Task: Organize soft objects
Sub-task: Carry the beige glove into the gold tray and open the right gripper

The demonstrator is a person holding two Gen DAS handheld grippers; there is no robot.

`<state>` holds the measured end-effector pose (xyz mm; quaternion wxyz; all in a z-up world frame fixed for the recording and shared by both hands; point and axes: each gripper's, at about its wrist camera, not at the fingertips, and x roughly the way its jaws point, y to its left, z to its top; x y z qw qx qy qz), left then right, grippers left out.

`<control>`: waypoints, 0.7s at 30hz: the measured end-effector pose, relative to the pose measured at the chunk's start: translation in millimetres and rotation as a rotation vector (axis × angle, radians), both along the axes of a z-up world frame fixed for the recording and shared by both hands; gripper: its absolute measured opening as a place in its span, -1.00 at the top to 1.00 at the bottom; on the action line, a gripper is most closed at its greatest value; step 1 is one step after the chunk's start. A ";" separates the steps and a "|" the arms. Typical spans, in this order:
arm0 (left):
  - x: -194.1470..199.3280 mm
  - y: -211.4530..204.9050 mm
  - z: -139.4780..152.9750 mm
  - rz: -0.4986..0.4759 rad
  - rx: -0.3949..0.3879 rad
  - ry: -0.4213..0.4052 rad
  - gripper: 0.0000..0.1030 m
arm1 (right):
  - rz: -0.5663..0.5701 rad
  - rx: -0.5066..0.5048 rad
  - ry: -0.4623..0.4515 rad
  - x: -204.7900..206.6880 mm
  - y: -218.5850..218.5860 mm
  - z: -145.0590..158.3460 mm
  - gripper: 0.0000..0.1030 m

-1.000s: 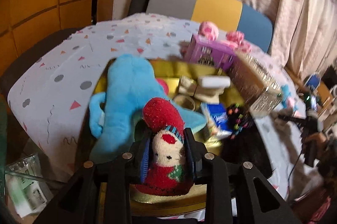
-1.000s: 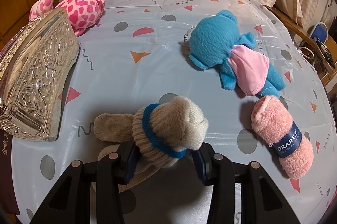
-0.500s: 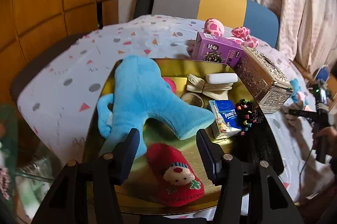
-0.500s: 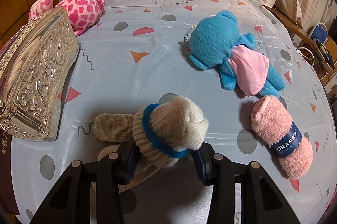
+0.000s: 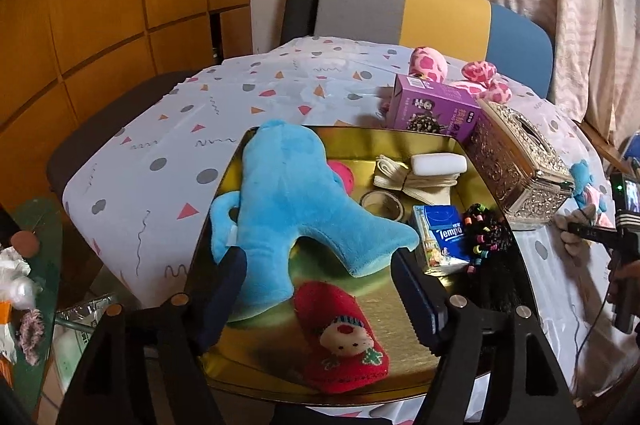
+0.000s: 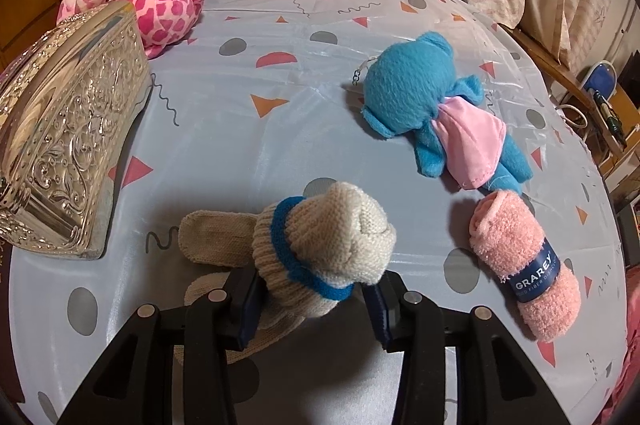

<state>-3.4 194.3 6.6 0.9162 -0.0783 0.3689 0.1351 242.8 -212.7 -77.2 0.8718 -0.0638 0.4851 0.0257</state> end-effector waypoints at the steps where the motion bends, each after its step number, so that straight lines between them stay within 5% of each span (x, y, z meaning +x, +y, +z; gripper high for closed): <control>1: -0.8 0.3 1.0 0.002 0.004 -0.004 -0.54 | -0.002 0.001 0.006 -0.7 0.3 0.4 0.18; 10: -6.2 4.6 5.5 0.013 0.001 -0.033 -0.64 | -0.018 0.002 0.053 -16.5 3.5 11.7 0.33; 21: -7.4 7.9 0.6 0.018 -0.019 -0.032 -0.64 | 0.099 0.085 -0.101 -66.9 16.8 80.3 0.33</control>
